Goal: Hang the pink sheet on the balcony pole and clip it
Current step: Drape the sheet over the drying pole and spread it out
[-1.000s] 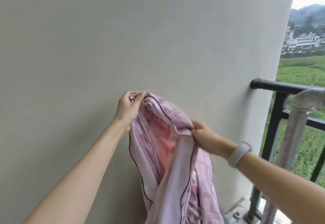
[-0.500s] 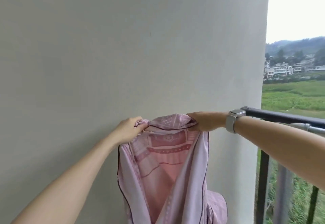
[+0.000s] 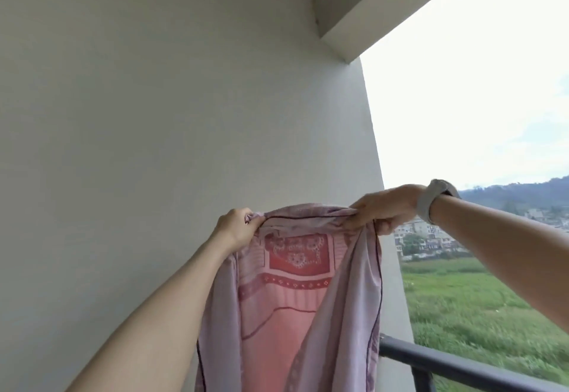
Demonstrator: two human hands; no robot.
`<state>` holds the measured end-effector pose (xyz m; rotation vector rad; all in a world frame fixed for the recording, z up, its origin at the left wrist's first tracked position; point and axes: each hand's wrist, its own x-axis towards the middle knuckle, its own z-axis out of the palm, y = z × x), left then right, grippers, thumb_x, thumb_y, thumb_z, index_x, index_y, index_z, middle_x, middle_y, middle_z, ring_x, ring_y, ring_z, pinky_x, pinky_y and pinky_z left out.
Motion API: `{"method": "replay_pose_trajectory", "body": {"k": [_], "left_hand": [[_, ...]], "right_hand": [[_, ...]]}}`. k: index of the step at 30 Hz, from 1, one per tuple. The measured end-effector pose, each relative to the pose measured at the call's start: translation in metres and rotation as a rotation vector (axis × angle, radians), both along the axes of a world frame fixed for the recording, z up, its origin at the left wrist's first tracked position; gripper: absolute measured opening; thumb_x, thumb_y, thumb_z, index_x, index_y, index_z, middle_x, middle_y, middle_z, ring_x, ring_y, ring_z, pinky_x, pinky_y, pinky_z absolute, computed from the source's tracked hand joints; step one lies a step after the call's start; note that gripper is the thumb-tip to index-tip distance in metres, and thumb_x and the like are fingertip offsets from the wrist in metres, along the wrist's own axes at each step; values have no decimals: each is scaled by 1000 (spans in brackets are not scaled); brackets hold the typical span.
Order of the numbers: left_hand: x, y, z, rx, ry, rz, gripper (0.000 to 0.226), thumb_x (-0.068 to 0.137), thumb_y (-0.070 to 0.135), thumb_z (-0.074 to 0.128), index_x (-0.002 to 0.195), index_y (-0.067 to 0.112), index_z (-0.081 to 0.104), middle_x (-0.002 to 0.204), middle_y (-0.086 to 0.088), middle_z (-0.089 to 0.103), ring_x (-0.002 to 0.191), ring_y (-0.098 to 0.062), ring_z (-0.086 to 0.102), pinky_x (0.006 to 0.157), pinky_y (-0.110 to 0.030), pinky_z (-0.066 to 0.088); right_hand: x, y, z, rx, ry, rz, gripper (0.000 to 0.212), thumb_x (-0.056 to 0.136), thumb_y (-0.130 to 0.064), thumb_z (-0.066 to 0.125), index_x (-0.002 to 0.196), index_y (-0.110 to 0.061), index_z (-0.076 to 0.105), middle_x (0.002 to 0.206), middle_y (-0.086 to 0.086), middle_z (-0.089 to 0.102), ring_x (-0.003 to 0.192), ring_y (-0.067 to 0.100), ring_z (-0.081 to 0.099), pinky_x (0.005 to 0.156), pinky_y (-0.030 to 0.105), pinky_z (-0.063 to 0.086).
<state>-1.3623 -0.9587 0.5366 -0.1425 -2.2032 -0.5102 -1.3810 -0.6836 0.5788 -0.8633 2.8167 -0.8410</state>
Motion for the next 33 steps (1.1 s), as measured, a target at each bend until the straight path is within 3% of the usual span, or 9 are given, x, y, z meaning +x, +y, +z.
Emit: {"method": "replay_pose_trajectory", "body": {"k": [3, 5, 9, 13, 16, 18, 24, 28, 33], "left_hand": [[-15, 44, -22, 58, -16, 14, 35, 93, 38, 45, 106, 9, 60, 115, -14, 63, 104, -31, 56, 72, -26, 37], [-12, 79, -18, 142, 72, 35, 34, 93, 39, 44, 106, 11, 59, 113, -13, 64, 102, -32, 57, 73, -30, 40], [25, 149, 13, 113, 463, -37, 28, 94, 39, 42, 97, 14, 55, 94, -11, 68, 82, -33, 61, 59, -30, 34], [74, 178, 3, -203, 605, -43, 28, 93, 37, 42, 93, 11, 51, 85, -11, 63, 69, -36, 60, 52, -31, 35], [110, 182, -38, -457, 648, -37, 29, 89, 33, 48, 82, 5, 55, 65, -11, 57, 42, -33, 53, 37, -28, 35], [135, 189, -65, -565, 661, -34, 31, 86, 32, 47, 76, 4, 57, 55, -8, 52, 31, -27, 45, 31, -22, 32], [204, 216, -109, -594, 612, -56, 46, 95, 37, 27, 75, 6, 55, 50, -6, 48, 26, -21, 40, 28, -18, 33], [264, 246, -99, -462, 615, -113, 22, 84, 22, 60, 76, 2, 56, 53, -11, 53, 30, -26, 44, 32, -20, 33], [337, 322, -107, -471, 641, -243, 27, 87, 30, 51, 82, 4, 56, 60, -12, 57, 35, -27, 50, 34, -25, 44]], "right_hand": [[0, 46, -5, -125, -149, -1, 17, 81, -22, 64, 91, -10, 59, 64, -1, 57, 39, 3, 41, 38, 11, 40], [-1, 63, -3, -404, 4, -88, 4, 86, -6, 57, 89, -5, 59, 73, 6, 60, 50, 8, 58, 51, 17, 54], [13, 93, 12, -890, 481, -226, 18, 84, 11, 49, 94, -1, 56, 90, 17, 62, 80, 31, 66, 67, 40, 58], [64, 147, -20, -291, 1224, -231, 21, 87, 4, 43, 108, 1, 49, 98, 18, 57, 70, 23, 56, 64, 32, 54], [115, 187, -60, 283, 1300, -100, 29, 88, -1, 49, 116, 7, 47, 104, 21, 55, 56, 26, 56, 51, 24, 47], [151, 204, -80, 440, 1320, -56, 33, 82, 0, 60, 112, 10, 51, 99, 22, 59, 45, 18, 52, 46, 14, 38], [242, 239, -109, 541, 1278, -30, 30, 81, 0, 60, 109, 8, 56, 95, 23, 62, 40, 23, 52, 38, 19, 36], [286, 263, -102, 455, 1290, -58, 30, 80, 7, 59, 110, 7, 56, 94, 22, 60, 43, 21, 52, 41, 16, 36], [344, 328, -120, 308, 1257, -179, 27, 88, 3, 49, 114, 7, 51, 100, 23, 57, 55, 28, 58, 45, 24, 48]]}}
